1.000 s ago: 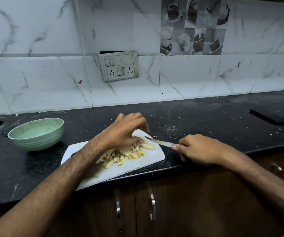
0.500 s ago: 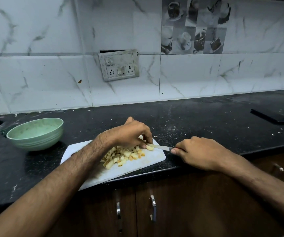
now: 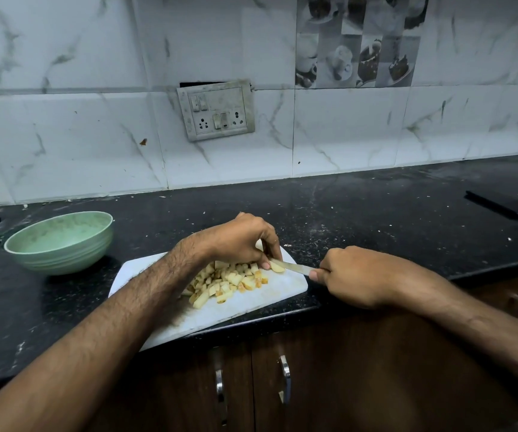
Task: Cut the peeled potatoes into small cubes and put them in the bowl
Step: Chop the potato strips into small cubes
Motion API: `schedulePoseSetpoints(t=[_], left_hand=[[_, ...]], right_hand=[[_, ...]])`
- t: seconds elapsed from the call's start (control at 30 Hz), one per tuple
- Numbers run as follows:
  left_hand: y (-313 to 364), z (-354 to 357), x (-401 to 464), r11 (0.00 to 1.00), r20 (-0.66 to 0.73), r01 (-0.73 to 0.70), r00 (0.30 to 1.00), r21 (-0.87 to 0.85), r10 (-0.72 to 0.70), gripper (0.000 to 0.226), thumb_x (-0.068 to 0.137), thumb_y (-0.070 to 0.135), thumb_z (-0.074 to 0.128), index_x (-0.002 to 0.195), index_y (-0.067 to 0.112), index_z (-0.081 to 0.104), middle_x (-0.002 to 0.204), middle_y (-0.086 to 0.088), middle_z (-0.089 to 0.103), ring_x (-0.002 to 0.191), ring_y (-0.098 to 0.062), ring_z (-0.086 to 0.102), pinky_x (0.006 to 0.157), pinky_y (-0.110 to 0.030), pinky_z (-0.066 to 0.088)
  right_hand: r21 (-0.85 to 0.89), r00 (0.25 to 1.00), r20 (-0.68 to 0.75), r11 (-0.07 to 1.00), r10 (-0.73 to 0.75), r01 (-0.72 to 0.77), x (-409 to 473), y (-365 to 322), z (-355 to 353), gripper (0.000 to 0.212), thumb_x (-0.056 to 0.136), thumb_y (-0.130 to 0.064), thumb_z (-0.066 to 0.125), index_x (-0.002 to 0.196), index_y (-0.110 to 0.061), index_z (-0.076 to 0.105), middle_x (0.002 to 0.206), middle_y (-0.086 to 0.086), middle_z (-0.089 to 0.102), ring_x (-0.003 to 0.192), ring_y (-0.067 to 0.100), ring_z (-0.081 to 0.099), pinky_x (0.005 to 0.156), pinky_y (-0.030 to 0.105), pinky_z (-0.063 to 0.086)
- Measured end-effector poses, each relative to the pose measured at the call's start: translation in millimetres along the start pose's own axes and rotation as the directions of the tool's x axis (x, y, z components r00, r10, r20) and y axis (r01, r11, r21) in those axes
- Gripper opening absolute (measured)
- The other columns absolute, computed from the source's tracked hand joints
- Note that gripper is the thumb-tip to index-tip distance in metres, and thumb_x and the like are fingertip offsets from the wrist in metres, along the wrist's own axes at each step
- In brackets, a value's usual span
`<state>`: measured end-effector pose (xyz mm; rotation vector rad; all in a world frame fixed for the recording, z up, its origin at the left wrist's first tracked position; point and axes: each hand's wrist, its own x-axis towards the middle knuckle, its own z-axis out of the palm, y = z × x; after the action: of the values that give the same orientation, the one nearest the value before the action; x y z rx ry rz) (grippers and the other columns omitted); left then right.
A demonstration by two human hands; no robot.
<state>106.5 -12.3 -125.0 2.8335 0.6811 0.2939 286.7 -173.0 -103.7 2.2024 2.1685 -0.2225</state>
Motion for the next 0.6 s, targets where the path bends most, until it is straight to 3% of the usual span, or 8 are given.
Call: schedulePoseSetpoints(t=[0.07,0.13,0.23,0.37,0.47,0.6], left_hand=[[-1.4,0.8,0.3,1.000,-0.004,-0.003,1.000,-0.006,0.003,0.025,0.078,0.019,0.086,0.101,0.026,0.080,0.096,0.019,0.069,0.096,0.004,0.064,0.088,-0.015,0.038],[-2.6,1.6,0.3,1.000,-0.008,-0.009,1.000,-0.006,0.009,0.025,0.078,0.018,0.086,0.101,0.026,0.080,0.098,0.018,0.070,0.097,0.004,0.064,0.087,-0.010,0.038],[-3.0,2.0,-0.9,1.000,-0.007,-0.021,1.000,-0.007,0.021,0.026,0.078,0.019,0.086,0.101,0.028,0.079,0.098,0.021,0.069,0.098,0.008,0.063,0.096,-0.022,0.041],[-1.8,2.6,-4.1,1.000,-0.028,-0.026,0.999,0.016,0.026,0.026,0.077,0.022,0.087,0.099,0.032,0.078,0.094,0.029,0.067,0.099,0.011,0.061,0.101,-0.038,0.041],[0.7,2.6,-4.3,0.998,-0.026,-0.030,0.999,0.058,0.032,0.024,0.078,0.021,0.086,0.098,0.032,0.078,0.091,0.031,0.065,0.099,0.011,0.061,0.103,-0.040,0.042],[1.3,2.3,-4.5,0.999,-0.024,-0.028,0.999,0.047,0.029,0.025,0.078,0.019,0.086,0.099,0.031,0.079,0.092,0.029,0.067,0.099,0.010,0.061,0.101,-0.035,0.041]], right_hand=[[0.079,1.000,0.031,0.997,-0.006,0.003,1.9,3.5,3.6,0.040,0.104,-0.045,0.038,0.070,-0.023,0.041,0.071,-0.002,0.047,0.064,0.013,0.046,0.057,0.031,0.035],[0.116,1.000,0.025,0.993,-0.001,-0.002,3.4,5.7,12.7,0.038,0.104,-0.045,0.038,0.072,-0.024,0.042,0.072,-0.003,0.048,0.065,0.013,0.047,0.059,0.033,0.035],[0.129,0.999,0.012,0.991,0.041,-0.042,4.1,6.1,24.7,0.035,0.103,-0.046,0.037,0.076,-0.024,0.042,0.075,-0.003,0.048,0.071,0.018,0.052,0.070,0.035,0.042],[-0.008,0.997,-0.070,0.999,0.041,-0.042,-5.2,-0.7,26.7,0.027,0.103,-0.044,0.034,0.092,-0.022,0.045,0.090,0.001,0.054,0.083,0.025,0.053,0.074,0.037,0.040],[-0.123,0.991,-0.134,0.992,-0.003,-0.014,-14.0,-8.6,27.0,0.030,0.105,-0.039,0.031,0.108,-0.019,0.053,0.112,0.006,0.062,0.100,0.029,0.060,0.076,0.038,0.039],[-0.223,0.982,-0.186,0.975,-0.045,0.003,-21.9,-16.8,33.7,0.029,0.105,-0.033,0.034,0.115,-0.017,0.057,0.113,0.006,0.064,0.103,0.030,0.063,0.085,0.042,0.051]])
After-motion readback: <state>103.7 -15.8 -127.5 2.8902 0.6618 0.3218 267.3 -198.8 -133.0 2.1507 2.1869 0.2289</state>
